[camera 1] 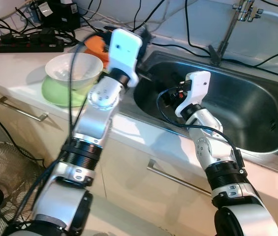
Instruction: Kitchen organization
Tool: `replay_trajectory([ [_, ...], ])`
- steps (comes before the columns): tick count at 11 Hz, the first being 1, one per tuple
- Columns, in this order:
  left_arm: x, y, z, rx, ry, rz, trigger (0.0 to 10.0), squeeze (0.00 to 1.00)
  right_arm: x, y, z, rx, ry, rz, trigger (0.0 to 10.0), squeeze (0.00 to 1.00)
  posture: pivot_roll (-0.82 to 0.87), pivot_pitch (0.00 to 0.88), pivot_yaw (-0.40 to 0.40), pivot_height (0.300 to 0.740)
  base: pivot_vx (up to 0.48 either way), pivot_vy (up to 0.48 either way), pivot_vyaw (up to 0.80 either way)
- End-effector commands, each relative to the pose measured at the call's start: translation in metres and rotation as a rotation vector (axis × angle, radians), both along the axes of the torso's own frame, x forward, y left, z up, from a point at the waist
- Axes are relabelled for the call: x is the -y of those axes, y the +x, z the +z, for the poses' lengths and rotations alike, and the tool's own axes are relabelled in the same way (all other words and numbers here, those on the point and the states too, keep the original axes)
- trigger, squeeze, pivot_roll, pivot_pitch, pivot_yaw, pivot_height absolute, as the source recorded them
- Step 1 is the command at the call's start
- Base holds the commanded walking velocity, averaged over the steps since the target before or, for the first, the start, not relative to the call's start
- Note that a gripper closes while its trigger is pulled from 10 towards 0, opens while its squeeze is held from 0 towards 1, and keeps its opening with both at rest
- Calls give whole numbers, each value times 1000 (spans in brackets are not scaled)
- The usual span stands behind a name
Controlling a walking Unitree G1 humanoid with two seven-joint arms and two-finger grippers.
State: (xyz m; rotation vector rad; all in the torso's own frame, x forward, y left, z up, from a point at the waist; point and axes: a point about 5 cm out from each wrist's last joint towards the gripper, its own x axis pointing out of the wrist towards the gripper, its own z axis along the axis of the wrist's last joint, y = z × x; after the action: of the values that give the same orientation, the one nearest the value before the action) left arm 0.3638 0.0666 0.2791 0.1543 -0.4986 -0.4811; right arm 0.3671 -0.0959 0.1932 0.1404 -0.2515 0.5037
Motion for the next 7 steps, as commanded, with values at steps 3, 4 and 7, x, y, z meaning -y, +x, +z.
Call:
replay_trajectory([
  [3,11,-8,-5,-29,13,-84,10000,0,2,-3,5,30,18,6,10000,0,169,0,-38,740,0,0,0],
  [4,14,-9,-8,-43,17,-95,10000,0,1,-3,6,34,27,11,10000,0,169,0,-39,740,0,0,0],
  [7,23,-14,-14,-79,25,-148,10000,0,-2,-5,11,50,49,36,10000,0,167,0,-41,740,0,0,0],
])
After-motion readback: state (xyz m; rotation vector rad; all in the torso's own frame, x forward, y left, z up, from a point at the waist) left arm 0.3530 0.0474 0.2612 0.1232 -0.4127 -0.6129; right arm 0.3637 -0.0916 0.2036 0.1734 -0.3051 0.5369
